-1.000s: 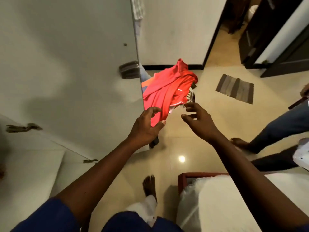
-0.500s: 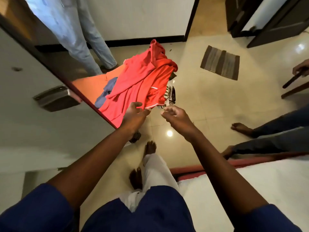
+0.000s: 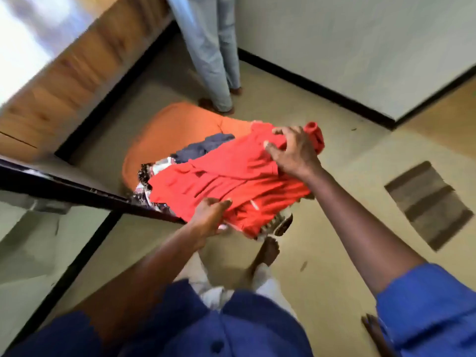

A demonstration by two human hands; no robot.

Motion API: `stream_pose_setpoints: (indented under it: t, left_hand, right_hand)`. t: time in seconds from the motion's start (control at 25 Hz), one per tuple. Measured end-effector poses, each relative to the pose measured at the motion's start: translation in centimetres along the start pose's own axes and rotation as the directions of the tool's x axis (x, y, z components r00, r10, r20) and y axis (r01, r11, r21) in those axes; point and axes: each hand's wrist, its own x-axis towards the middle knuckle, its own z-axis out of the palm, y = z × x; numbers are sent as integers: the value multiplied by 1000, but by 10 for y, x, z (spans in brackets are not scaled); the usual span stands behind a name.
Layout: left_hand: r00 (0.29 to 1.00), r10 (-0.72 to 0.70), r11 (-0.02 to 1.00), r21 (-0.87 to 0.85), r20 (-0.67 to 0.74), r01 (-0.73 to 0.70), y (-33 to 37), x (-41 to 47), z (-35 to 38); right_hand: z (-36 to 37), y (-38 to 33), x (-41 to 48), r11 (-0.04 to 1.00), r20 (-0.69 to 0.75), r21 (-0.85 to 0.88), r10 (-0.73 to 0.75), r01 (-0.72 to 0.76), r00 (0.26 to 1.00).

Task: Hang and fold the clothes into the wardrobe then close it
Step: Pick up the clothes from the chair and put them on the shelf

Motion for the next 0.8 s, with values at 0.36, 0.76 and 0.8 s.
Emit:
stream_pose_setpoints:
  t: [0.36, 0.76, 0.8]
  left_hand:
    - [934, -301, 822, -549, -192, 152, 6, 24, 48]
    - [881, -468, 426, -891, -66, 159, -15, 100, 62]
    - [878, -472, 400, -907, -77, 135, -10, 96, 62]
  right_hand:
    - [18, 16, 118, 897, 498, -425, 119, 123, 859]
    - [81, 14, 143, 813, 699, -483, 135, 324, 702]
    - [87, 11, 147, 868, 724, -426, 157, 256, 671]
